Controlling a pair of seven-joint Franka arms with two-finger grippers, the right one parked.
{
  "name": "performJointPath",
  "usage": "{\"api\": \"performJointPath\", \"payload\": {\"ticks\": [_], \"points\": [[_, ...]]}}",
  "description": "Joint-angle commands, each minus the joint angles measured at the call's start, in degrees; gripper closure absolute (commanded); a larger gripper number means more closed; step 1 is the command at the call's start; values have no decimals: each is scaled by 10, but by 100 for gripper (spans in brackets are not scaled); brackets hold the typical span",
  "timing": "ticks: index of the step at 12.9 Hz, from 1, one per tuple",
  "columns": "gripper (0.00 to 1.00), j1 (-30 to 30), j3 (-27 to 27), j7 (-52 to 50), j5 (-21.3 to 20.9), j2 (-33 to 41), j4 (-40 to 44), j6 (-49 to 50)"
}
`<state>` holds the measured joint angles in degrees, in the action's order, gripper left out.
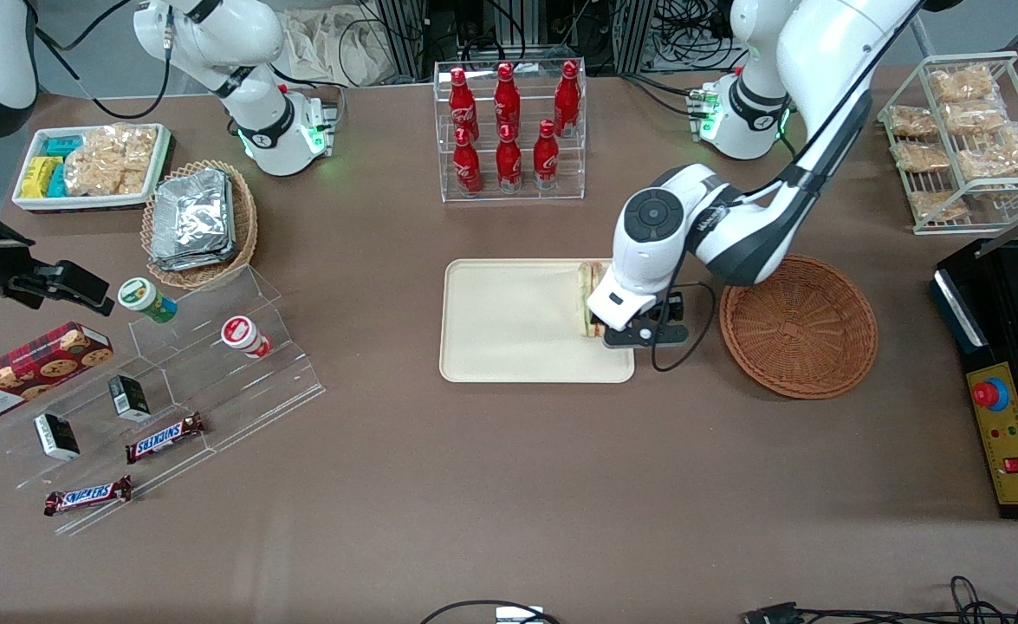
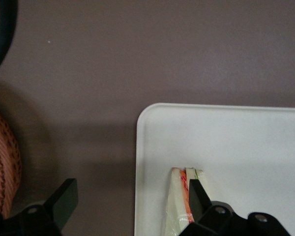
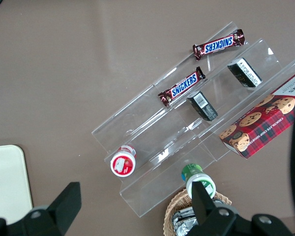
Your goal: Place sandwich from basket to tray
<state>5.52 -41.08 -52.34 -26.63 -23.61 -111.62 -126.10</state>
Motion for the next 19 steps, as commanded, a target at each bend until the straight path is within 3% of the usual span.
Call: {"api": "performJointPath", "payload": {"ticks": [1, 11, 14, 19], "points": [[0, 23, -3, -28, 10, 22, 21, 18], [0, 84, -6, 2, 54, 27, 135, 118], [0, 100, 6, 85, 117, 56, 148, 151], [0, 47, 142, 216, 216, 145, 127, 195]]}}
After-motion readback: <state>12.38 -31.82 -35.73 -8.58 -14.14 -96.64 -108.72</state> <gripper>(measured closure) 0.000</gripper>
